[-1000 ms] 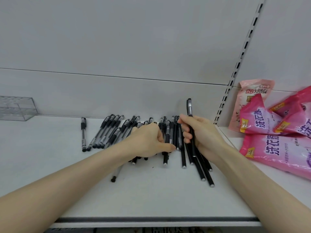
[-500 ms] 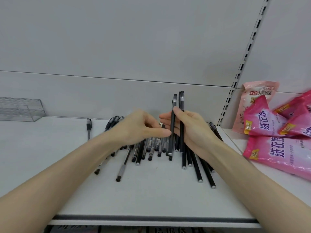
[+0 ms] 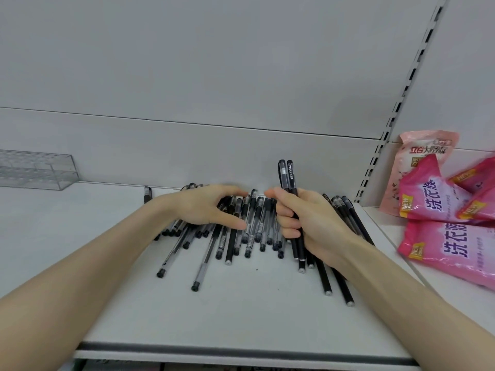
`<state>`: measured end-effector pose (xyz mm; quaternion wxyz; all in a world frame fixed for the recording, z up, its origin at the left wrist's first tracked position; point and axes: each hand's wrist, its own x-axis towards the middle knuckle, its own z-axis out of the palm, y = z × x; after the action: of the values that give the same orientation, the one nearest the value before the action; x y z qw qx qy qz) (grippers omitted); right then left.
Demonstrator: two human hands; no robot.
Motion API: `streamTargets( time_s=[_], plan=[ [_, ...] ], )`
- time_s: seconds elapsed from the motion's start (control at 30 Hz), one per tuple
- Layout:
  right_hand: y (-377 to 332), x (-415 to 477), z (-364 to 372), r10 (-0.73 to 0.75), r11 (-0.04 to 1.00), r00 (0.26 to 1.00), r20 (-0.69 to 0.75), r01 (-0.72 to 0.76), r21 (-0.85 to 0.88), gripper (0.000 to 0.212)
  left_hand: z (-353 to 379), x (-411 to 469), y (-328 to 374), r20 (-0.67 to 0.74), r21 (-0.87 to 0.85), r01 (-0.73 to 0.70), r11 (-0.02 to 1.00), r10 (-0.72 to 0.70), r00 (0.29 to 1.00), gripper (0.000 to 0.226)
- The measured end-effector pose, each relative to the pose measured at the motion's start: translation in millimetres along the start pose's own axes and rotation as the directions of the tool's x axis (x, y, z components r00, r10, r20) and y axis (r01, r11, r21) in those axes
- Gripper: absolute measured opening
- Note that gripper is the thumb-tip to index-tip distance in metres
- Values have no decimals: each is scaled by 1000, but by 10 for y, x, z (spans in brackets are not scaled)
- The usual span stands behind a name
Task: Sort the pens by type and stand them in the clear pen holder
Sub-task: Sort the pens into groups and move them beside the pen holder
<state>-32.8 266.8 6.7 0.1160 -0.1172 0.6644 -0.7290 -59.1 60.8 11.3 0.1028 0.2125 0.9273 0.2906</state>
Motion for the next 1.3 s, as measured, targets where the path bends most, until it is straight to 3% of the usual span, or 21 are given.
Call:
streamTargets(
  time_s=[0.27,0.4,0.47,0.57,0.67,0.8,0.9,1.07,1.2,1.3],
  plan=[
    [-2,-10,-7,15,1000,1000,-5,-15,19,20,20,30,-50,-77,-19,-7,1000,6,997,59],
    [8,-22,-7,3,1000,1000,-4,-3,0,23,-18,4,-10,-211,-92,-66,994,45,976,55],
    [7,-32,6,-7,999,1000,4,7,38,25,-57,-36,68,-372,-275,-163,947,52,927,49],
    [-3,-40,29,-10,995,999,53,5,100,28,-76,-98,256,-551,-500,-344,795,14,834,39],
    [-32,-82,45,-20,994,988,154,3,111,32,-18,-85,439,-628,-521,-439,732,19,778,34],
    [-112,-141,22,-35,990,980,193,7,141,32,18,-1,642,-678,-436,-507,744,99,728,29],
    [-207,-121,-122,-56,981,991,119,32,190,27,54,115,686,-649,-382,-502,776,162,743,23],
    [-255,-111,-382,-70,995,994,-89,76,64,22,278,240,475,-396,-125,-316,940,245,885,21],
    [-164,-87,-437,-49,991,989,-140,65,115,20,440,266,375,-109,190,-348,918,372,922,40],
    [-124,-85,-450,-28,989,989,-142,47,137,19,369,251,284,-52,335,-295,895,330,942,39]
  ],
)
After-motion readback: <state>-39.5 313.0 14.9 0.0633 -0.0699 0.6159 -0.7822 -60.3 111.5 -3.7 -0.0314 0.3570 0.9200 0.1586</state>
